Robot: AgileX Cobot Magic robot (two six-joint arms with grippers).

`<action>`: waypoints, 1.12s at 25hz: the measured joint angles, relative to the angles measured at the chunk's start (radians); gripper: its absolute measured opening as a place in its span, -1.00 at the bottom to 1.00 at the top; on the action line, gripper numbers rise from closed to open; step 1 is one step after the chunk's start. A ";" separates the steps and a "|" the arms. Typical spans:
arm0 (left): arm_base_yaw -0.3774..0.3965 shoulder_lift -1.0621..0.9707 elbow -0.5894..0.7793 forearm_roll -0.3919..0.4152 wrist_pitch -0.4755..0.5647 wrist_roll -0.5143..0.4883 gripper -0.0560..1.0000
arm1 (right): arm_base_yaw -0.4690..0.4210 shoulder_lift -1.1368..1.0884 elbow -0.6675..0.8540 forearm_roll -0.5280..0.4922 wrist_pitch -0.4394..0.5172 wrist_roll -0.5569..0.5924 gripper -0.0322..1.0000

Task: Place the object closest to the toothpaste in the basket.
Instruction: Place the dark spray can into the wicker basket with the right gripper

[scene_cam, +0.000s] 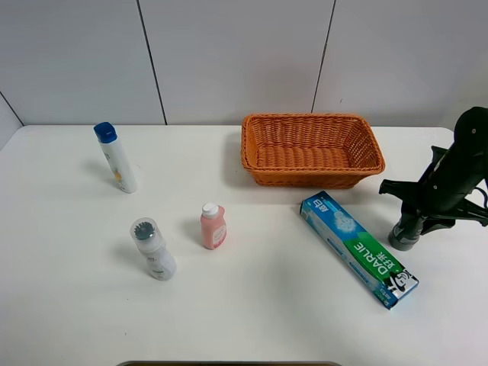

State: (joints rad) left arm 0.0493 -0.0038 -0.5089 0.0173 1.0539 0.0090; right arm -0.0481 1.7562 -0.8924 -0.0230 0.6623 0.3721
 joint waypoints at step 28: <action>0.000 0.000 0.000 0.000 0.000 0.000 0.88 | 0.000 -0.235 0.006 -0.011 0.040 0.006 -0.24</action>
State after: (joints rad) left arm 0.0493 -0.0038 -0.5089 0.0173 1.0539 0.0090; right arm -0.0481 1.5213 -0.8863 -0.0340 0.7024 0.3782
